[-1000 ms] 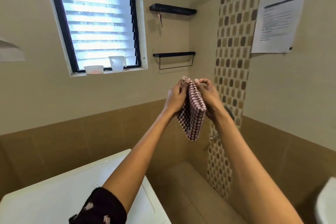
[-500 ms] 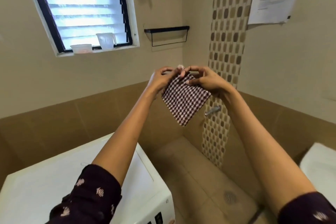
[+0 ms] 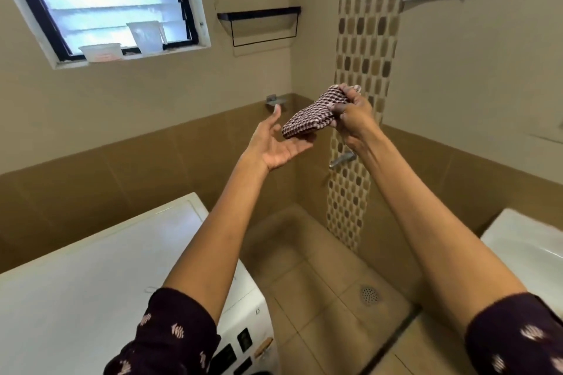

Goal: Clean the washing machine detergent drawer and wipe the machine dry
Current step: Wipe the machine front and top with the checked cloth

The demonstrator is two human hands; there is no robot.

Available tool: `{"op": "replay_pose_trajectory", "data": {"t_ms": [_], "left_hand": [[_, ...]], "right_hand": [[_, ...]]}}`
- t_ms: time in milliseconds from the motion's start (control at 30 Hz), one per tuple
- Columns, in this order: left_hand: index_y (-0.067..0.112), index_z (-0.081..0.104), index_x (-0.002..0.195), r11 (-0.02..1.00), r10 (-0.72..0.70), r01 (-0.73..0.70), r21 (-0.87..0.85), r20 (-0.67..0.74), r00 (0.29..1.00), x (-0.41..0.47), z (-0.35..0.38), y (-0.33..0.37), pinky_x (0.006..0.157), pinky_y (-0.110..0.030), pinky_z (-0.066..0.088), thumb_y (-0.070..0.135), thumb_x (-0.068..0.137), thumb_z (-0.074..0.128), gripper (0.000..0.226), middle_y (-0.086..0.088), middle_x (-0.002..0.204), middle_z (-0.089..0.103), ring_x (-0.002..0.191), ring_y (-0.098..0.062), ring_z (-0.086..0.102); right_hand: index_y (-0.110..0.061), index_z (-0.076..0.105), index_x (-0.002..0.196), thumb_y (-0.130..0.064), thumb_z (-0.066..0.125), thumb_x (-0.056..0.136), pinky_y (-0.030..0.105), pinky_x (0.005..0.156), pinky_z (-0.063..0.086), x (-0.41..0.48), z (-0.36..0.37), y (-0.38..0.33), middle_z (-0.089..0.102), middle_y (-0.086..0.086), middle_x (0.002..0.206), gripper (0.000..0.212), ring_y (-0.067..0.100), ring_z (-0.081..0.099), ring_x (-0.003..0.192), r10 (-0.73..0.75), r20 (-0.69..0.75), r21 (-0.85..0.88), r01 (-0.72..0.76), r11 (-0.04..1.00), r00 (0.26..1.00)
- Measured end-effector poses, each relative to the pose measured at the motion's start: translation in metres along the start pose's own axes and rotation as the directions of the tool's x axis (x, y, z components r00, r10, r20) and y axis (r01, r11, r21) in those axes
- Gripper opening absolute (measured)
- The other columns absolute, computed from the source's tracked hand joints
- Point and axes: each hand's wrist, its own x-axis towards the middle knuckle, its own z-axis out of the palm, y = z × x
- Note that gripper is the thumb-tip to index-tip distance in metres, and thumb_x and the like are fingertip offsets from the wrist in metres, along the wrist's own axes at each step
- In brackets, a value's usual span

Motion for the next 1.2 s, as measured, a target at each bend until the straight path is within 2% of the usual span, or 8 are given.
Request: {"op": "replay_pose_trajectory", "data": {"t_ms": [167,300,500,600,733,900,1000,1200], "left_hand": [[0.011,0.050,0.104,0.961,0.218,-0.207,0.181,-0.040,0.975,0.022,0.028,0.005,0.053,-0.034,0.057,0.002,0.093,0.051,0.014,-0.013,0.097,0.057,0.079,-0.022,0.058],[-0.001,0.046,0.131,0.905,0.264,-0.237,0.354,-0.028,0.964,0.038,0.039,0.017,0.055,-0.019,0.054,-0.012,0.091,0.038,0.042,-0.012,0.085,0.057,0.068,-0.015,0.058],[-0.001,0.043,0.135,0.833,0.252,-0.216,0.510,-0.002,0.968,0.075,0.037,0.038,0.058,-0.017,0.054,-0.012,0.089,0.040,0.047,-0.010,0.091,0.058,0.077,-0.014,0.056],[0.004,0.043,0.136,0.797,0.239,-0.228,0.559,0.054,0.970,0.094,0.036,0.048,0.064,-0.015,0.054,-0.011,0.089,0.039,0.050,-0.010,0.102,0.059,0.084,-0.014,0.056],[0.007,0.045,0.136,0.811,0.253,-0.272,0.519,0.107,0.961,0.120,0.028,0.073,0.061,-0.015,0.056,-0.011,0.087,0.041,0.053,-0.016,0.123,0.053,0.086,-0.015,0.057],[0.009,0.048,0.135,0.719,0.317,-0.281,0.636,0.059,0.947,0.146,0.023,0.108,0.058,-0.015,0.054,-0.013,0.085,0.042,0.055,-0.008,0.114,0.057,0.080,-0.012,0.057],[0.008,0.049,0.135,0.589,0.364,-0.230,0.774,0.000,0.932,0.162,0.013,0.130,0.073,-0.021,0.052,-0.015,0.084,0.045,0.055,-0.004,0.107,0.058,0.081,-0.012,0.055],[0.007,0.046,0.135,0.530,0.407,-0.203,0.823,-0.036,0.913,0.192,0.000,0.160,0.082,-0.026,0.052,-0.015,0.084,0.049,0.055,-0.003,0.111,0.057,0.089,-0.013,0.058]], "right_hand": [[-0.011,0.039,0.139,0.016,0.041,0.088,0.029,0.062,0.058,0.008,-0.011,0.008,0.044,0.013,0.137,0.058,0.026,0.058,0.105,0.032,0.074,0.077,-0.038,0.996,0.997],[-0.018,0.045,0.132,-0.007,0.050,0.093,0.034,0.058,0.059,0.028,-0.025,0.007,0.052,0.012,0.126,0.041,0.019,0.065,0.077,0.038,0.041,-0.004,-0.038,0.999,0.998],[0.006,0.044,0.100,-0.044,0.045,0.094,0.039,0.048,0.057,0.069,-0.043,0.015,0.058,0.024,0.093,0.050,0.035,0.063,0.073,0.492,0.038,0.159,-0.491,0.857,0.870],[0.005,0.048,0.092,-0.032,0.051,0.092,0.030,0.045,0.057,0.096,-0.042,0.024,0.060,0.022,0.082,0.037,0.033,0.066,0.061,0.568,0.152,0.079,-0.583,0.809,0.809],[-0.005,0.057,0.089,-0.031,0.055,0.087,0.036,0.068,0.057,0.142,-0.035,0.040,0.064,0.011,0.077,0.026,0.025,0.064,0.072,0.568,0.229,-0.091,-0.563,0.821,0.791],[-0.002,0.053,0.102,-0.003,0.043,0.092,0.030,0.062,0.058,0.195,-0.013,0.049,0.064,0.014,0.086,0.014,0.019,0.068,0.060,0.444,0.350,0.104,-0.506,0.856,0.825],[-0.017,0.049,0.108,0.013,0.040,0.089,0.026,0.048,0.056,0.225,-0.002,0.046,0.058,0.014,0.097,0.038,0.017,0.068,0.056,0.328,0.349,0.107,-0.385,0.917,0.878],[-0.018,0.050,0.128,0.018,0.032,0.089,0.020,0.048,0.054,0.287,0.017,0.040,0.060,0.013,0.107,0.056,0.013,0.069,0.060,0.345,0.529,-0.118,-0.335,0.935,0.775]]}}
